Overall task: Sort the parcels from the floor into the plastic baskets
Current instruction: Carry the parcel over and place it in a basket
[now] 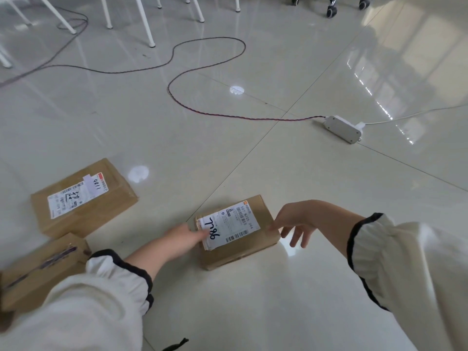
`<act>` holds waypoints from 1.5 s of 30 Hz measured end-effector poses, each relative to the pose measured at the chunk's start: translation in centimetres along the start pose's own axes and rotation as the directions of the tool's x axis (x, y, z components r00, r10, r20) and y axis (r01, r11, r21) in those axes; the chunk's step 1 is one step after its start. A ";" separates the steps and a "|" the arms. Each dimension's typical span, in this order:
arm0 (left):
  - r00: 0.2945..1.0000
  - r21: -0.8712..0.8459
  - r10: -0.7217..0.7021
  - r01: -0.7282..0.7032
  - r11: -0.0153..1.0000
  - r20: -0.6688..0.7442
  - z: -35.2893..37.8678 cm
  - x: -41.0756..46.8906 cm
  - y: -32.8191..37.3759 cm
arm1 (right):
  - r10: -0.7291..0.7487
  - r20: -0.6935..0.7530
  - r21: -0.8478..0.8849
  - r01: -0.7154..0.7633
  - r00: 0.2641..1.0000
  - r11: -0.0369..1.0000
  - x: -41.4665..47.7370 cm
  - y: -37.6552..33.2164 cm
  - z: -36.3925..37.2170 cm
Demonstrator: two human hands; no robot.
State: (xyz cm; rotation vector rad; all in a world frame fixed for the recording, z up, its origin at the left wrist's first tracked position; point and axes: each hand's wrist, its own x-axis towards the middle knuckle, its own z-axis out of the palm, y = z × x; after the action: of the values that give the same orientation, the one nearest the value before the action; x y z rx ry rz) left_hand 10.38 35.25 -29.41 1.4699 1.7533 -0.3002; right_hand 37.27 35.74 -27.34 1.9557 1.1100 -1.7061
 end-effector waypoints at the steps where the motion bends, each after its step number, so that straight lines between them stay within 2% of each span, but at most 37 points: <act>1: 0.993 -0.022 0.024 -0.026 0.999 -0.120 -0.3 0.6 0.0 | 0.034 0.001 0.003 -0.034 0.999 0.999 -0.1 -0.1 0.2; 3: 0.974 -0.065 0.138 -0.152 0.986 -0.182 -0.6 1.3 0.4 | 0.076 0.009 0.060 -0.076 0.997 0.995 0.0 -0.3 0.5; 6: 0.957 0.003 0.259 -0.261 0.965 -0.129 -0.2 1.6 1.2 | 0.039 -0.040 0.196 -0.030 0.998 0.980 0.0 -0.6 0.5; 10: 0.963 -0.002 0.245 -0.247 0.969 -0.107 0.7 0.9 1.0 | -0.109 -0.158 0.330 0.157 0.981 0.931 -0.1 -0.9 -0.1; 14: 0.977 -0.141 0.206 -0.197 0.970 0.057 1.2 -0.4 0.5 | -0.221 -0.181 0.458 0.281 0.958 0.843 -0.1 -1.4 0.3; 16: 0.968 -0.165 0.174 -0.145 0.976 0.180 1.2 -1.1 0.8 | -0.239 -0.142 0.414 0.277 0.961 0.867 -0.1 -1.6 0.7; 18: 0.963 -0.163 0.143 -0.107 0.981 0.230 1.0 -1.7 1.2 | -0.198 -0.079 0.268 0.212 0.977 0.940 -0.1 -1.6 1.2; 21: 0.977 -0.246 0.122 -0.078 0.966 0.172 1.1 -1.9 1.8 | -0.110 -0.020 0.093 0.111 0.994 0.989 0.1 -1.3 2.1; 25: 0.987 -0.279 0.072 -0.029 0.960 0.144 1.8 -1.6 2.2 | -0.088 0.010 0.046 0.087 0.996 0.995 0.4 -1.5 2.5; 30: 0.983 -0.316 0.052 0.006 0.949 0.173 1.9 -1.1 1.5 | -0.064 0.038 -0.014 0.064 0.997 0.998 0.5 -1.5 2.0; 34: 0.969 -0.512 0.056 0.078 0.855 0.241 2.6 -0.9 0.4 | -0.061 0.106 0.130 0.047 0.993 0.990 0.9 -0.9 1.8; 37: 0.966 -0.638 0.073 0.107 0.763 0.250 3.2 -1.1 0.1 | -0.077 0.098 0.200 0.056 0.992 0.978 0.9 -0.3 2.5; 39: 0.970 -0.693 0.057 0.127 0.710 0.236 3.1 -1.9 0.3 | -0.084 0.066 0.259 0.065 0.994 0.964 0.3 0.2 3.3; 41: 0.981 -0.766 0.020 0.137 0.628 0.192 2.9 -3.3 0.3 | -0.096 0.025 0.388 0.079 0.995 0.918 -1.0 0.4 4.3; 45: 0.994 -0.845 -0.017 0.097 0.526 0.104 2.0 -6.8 0.9 | -0.100 -0.154 0.564 0.171 0.983 0.808 -5.1 -0.2 5.9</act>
State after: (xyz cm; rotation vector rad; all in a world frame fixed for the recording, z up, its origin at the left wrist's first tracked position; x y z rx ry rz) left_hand 11.97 29.39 -25.64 0.6419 1.5068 0.4444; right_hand 33.05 30.10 -23.89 2.4004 0.8405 -2.2322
